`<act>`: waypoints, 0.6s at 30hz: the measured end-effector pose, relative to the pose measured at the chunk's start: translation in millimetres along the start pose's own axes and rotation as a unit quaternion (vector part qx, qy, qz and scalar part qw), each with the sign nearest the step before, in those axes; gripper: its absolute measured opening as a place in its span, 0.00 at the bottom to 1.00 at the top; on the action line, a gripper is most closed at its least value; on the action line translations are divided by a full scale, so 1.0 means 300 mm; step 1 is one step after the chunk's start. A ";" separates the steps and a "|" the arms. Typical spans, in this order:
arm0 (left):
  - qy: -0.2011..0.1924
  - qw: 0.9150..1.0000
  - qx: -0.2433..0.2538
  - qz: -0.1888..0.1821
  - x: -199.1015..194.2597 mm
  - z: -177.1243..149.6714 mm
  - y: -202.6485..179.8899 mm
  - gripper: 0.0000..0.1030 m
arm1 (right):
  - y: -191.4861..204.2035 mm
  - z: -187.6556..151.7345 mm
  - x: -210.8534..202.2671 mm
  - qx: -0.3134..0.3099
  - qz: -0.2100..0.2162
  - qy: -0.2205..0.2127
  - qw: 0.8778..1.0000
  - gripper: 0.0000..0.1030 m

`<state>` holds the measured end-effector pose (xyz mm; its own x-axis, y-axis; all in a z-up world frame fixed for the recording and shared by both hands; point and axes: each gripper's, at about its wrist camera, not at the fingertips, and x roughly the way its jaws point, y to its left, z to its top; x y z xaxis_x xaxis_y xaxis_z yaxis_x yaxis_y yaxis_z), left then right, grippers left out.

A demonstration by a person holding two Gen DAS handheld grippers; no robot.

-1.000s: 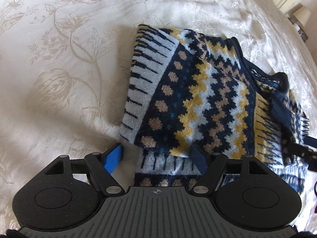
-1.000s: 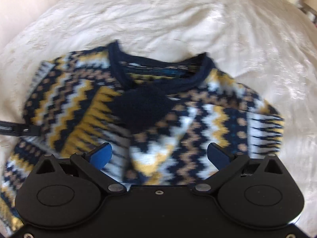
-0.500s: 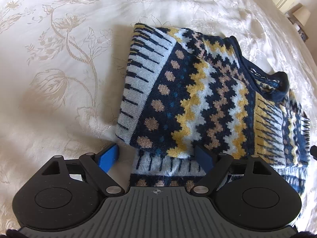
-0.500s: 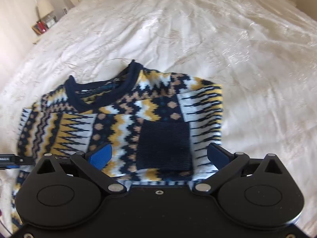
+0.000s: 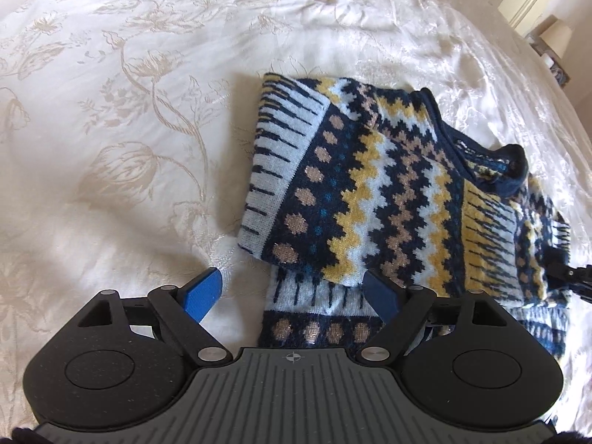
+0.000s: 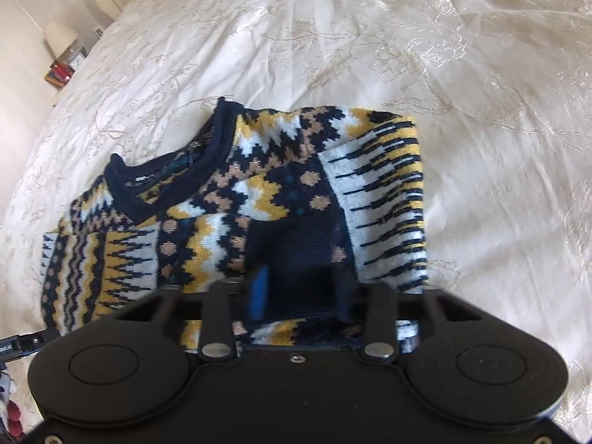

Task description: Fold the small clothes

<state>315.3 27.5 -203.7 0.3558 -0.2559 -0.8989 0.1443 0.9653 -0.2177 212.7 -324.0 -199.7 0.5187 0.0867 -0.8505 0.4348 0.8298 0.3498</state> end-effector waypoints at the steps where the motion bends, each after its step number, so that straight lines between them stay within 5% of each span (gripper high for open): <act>1: -0.003 1.000 0.000 0.000 -0.009 0.002 0.001 0.81 | 0.007 0.004 -0.007 -0.001 0.008 0.001 1.000 0.21; 6: -0.024 1.000 0.014 -0.004 -0.055 0.033 -0.021 0.81 | 0.132 0.025 -0.147 -0.086 0.043 -0.042 0.995 0.18; 8: -0.034 0.999 0.022 -0.008 -0.062 0.056 -0.036 0.81 | 0.144 0.035 -0.185 -0.108 0.013 -0.062 0.992 0.18; 15: -0.034 0.999 0.028 0.009 0.016 0.139 -0.067 0.81 | 0.027 0.045 -0.034 -0.085 -0.076 -0.005 0.994 0.19; 18: -0.014 0.999 0.025 0.039 0.075 0.149 -0.055 0.81 | 0.032 0.026 -0.002 -0.088 -0.089 0.005 0.992 0.28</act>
<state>362.3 3.6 -203.3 0.3926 -0.1828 -0.9013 0.1614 0.9785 -0.1282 222.4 -320.6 -192.8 0.4370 -0.0645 -0.8972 0.3831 0.9158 0.1207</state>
